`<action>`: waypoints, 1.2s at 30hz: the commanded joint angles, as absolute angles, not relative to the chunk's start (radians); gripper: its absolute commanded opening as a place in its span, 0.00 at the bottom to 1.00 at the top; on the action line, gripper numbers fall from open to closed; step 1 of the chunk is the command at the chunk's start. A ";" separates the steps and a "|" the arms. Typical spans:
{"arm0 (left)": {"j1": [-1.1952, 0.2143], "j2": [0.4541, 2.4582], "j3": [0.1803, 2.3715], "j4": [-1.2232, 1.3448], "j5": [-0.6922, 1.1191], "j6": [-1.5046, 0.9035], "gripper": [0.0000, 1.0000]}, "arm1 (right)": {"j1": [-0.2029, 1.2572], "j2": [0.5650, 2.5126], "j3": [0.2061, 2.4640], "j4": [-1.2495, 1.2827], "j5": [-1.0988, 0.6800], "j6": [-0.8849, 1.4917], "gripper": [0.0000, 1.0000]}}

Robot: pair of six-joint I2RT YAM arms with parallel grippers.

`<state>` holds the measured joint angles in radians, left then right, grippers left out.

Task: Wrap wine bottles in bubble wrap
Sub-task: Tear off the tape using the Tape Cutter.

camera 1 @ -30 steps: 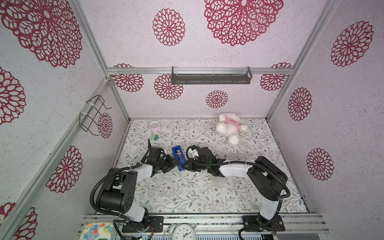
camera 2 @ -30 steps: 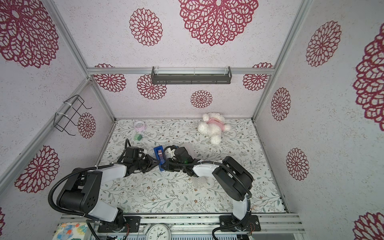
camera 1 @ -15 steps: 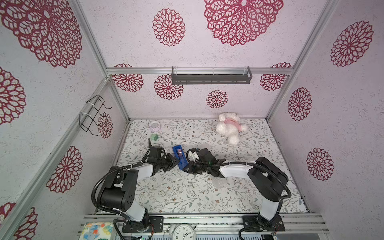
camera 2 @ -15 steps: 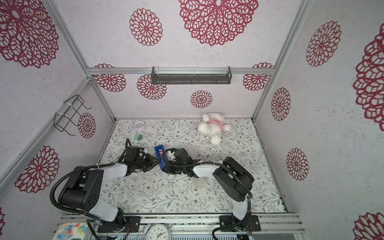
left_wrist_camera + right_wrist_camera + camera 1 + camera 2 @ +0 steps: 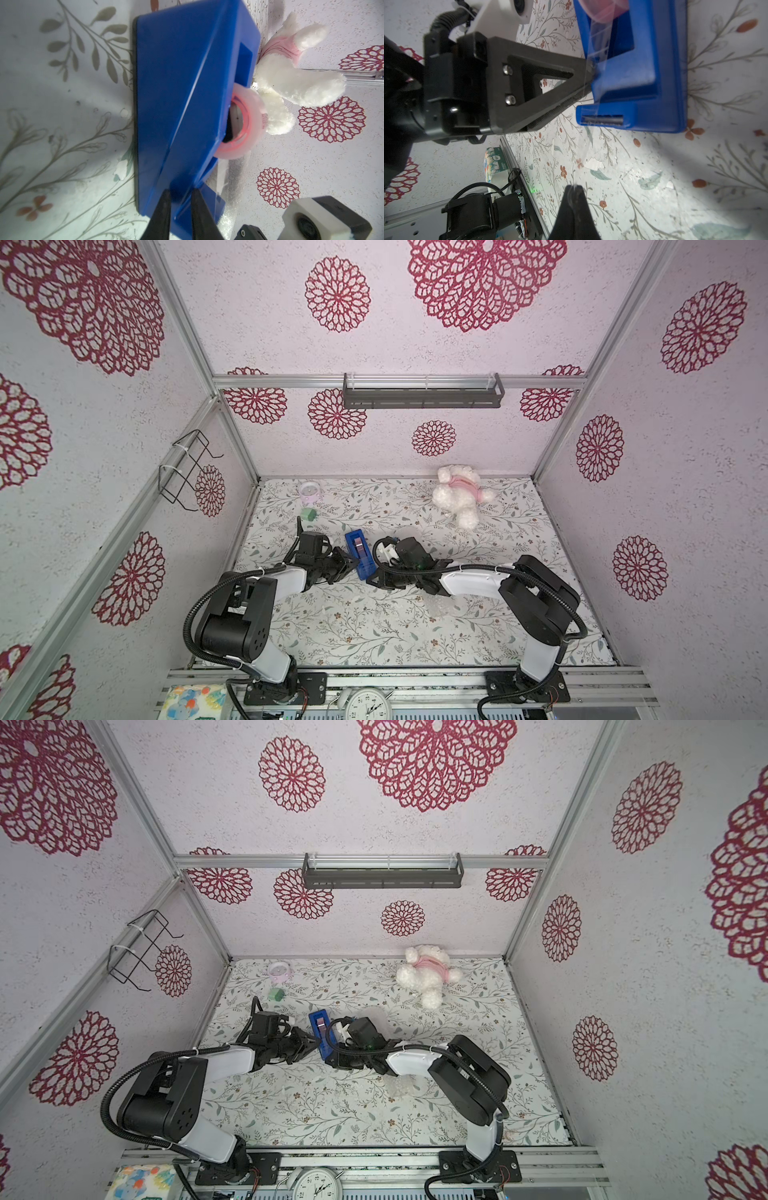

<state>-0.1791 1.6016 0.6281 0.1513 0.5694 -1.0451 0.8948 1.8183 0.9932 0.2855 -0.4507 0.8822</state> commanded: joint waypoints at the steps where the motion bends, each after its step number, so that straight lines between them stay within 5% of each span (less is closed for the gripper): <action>1: -0.169 1.660 0.624 0.108 0.415 -1.066 0.20 | 0.912 1.769 0.971 0.245 -0.502 0.865 0.00; 15: -0.162 1.631 0.634 0.070 0.417 -1.049 0.22 | 0.897 1.772 0.957 0.262 -0.509 0.875 0.00; 25: -0.161 1.536 0.661 -0.042 0.436 -1.002 0.44 | 0.888 1.789 0.946 0.295 -0.509 0.918 0.00; 36: -0.178 1.290 0.537 0.018 0.501 -1.022 0.42 | 0.887 1.811 0.957 0.294 -0.513 0.930 0.00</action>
